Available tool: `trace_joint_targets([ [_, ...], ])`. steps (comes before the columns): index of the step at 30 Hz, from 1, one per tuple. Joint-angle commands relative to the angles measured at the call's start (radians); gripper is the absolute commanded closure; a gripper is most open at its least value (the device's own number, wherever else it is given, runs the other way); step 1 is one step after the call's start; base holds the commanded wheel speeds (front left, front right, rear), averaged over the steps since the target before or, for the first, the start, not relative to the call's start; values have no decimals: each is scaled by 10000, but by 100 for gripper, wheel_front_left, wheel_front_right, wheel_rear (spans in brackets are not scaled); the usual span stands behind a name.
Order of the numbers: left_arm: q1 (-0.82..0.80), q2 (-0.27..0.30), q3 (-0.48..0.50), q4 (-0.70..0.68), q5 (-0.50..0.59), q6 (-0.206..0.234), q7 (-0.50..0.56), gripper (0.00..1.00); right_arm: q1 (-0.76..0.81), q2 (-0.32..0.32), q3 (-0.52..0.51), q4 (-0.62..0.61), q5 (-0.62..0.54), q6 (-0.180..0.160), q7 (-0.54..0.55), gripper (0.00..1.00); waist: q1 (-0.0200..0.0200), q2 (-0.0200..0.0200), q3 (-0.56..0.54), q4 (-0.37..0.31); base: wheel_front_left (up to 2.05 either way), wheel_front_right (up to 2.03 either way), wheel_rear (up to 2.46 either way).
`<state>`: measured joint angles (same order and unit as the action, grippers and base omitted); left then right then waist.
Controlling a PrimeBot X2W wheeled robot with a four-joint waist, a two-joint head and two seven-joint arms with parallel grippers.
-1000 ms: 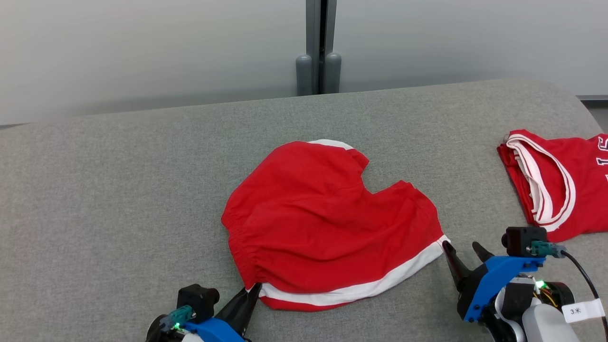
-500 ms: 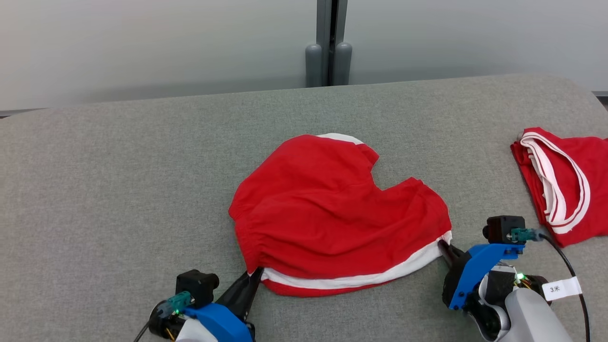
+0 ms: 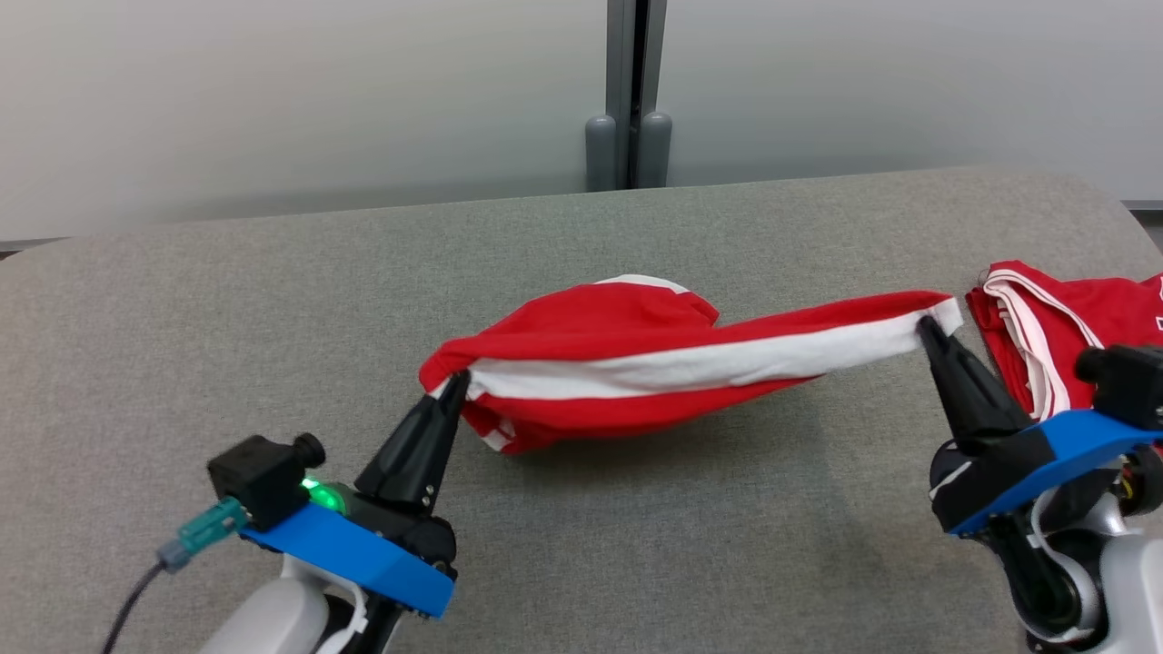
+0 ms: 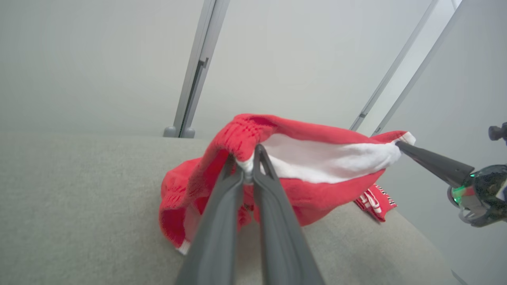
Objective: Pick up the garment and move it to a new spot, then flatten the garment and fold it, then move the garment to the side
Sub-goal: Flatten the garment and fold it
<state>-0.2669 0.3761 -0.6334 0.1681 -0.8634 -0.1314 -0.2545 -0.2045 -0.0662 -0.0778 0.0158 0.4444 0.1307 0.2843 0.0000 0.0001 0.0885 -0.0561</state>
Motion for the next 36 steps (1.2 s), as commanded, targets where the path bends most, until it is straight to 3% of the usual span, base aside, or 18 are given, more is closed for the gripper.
trace_joint_targets([
  [1, 80, 111, 152, -247, -151, 25, 58, 100, 152, -6, -43, -332, 29, 1, 87, 100, 0, -1, 6, -21, 0, 0, 0],
  [9, 213, 1322, 1399, -3971, -1947, 823, 1645, 100, 686, 34, -22, -4286, 47, 1, 1481, 100, 0, -1, 336, -237, 0, 0, 0],
  [14, -306, 1820, 2045, -5104, -2618, 1259, 2333, 100, 135, -6, -187, -4940, -18, 1, 2203, 100, 0, -1, 832, -281, 0, 0, 0],
  [18, -1174, 1982, 2235, -4432, -2463, 1499, 2726, 100, -1136, -164, -225, -3896, 324, 1, 2526, 100, 0, -1, 1410, -410, 0, 0, 0],
  [24, -3577, 1880, 2260, -2237, -1662, 1628, 2949, 100, -4020, -787, 558, -976, 110, -2, 2093, 100, 0, -1, 2399, -574, 0, 0, 0],
  [30, -6223, 1610, 2101, -256, -471, 1419, 2626, 100, -7287, -1024, 1299, 1561, -459, -4, 144, 100, 0, -1, 3184, -736, 0, 0, 0],
  [36, -8227, 1279, 2164, 953, 370, 1041, 1596, 100, -9622, -865, 1700, 3061, -1426, -5, -2255, 100, 0, -1, 3278, -951, 0, 0, 0],
])
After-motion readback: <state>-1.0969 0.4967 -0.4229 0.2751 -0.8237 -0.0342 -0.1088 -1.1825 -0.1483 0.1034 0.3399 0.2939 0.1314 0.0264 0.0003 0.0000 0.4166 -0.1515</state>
